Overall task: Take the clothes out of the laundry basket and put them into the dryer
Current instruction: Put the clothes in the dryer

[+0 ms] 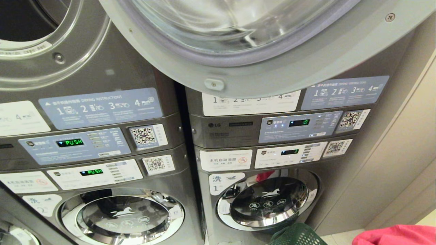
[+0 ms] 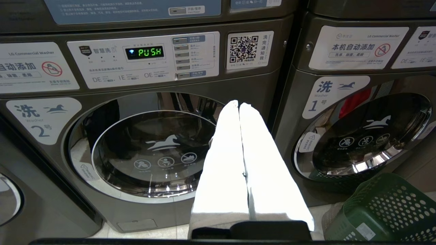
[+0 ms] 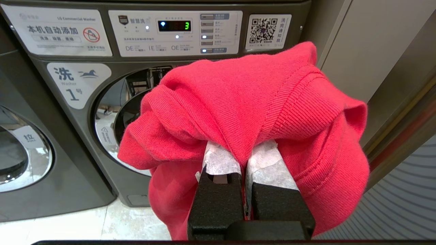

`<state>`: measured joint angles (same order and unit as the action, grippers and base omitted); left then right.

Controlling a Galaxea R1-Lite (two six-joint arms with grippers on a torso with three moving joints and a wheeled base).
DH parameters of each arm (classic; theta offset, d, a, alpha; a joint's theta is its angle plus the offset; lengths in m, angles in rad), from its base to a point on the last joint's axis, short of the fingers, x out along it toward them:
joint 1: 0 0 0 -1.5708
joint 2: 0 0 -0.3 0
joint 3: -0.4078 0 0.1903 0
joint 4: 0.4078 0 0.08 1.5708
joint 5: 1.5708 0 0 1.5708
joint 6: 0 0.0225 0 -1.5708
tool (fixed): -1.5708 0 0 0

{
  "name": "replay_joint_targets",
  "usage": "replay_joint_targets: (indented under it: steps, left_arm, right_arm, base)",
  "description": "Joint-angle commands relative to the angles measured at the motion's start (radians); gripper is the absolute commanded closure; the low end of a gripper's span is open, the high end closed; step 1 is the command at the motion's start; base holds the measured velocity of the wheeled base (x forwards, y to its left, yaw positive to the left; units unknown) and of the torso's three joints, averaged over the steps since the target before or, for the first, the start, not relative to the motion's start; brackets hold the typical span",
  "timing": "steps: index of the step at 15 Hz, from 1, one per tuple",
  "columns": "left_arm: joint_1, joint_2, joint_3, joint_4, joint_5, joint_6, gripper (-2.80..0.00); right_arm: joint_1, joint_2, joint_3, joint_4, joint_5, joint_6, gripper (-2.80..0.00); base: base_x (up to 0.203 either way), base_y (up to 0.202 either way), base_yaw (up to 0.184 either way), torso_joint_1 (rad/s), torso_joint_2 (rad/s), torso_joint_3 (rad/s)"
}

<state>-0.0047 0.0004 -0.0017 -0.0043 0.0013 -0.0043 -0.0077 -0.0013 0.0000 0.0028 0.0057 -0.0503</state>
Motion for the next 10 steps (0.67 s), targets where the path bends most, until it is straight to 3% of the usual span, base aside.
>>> replay_joint_targets:
  steps: [1, 10]
  left_arm:
    - [0.0, -0.002, 0.0, 0.0, 0.0, 0.0, 0.0]
    - [0.0, -0.002, 0.0, 0.0, 0.0, 0.0, 0.0]
  right_arm:
    - [0.0, 0.0, 0.0, 0.0, 0.002, 0.0, 0.0]
    - [0.0, 0.0, 0.0, 0.0, 0.0, 0.0, 0.0]
  base:
    - [0.0, 0.0, 0.0, 0.131, -0.28, -0.145]
    - [0.0, 0.0, 0.0, 0.091, -0.19, -0.098]
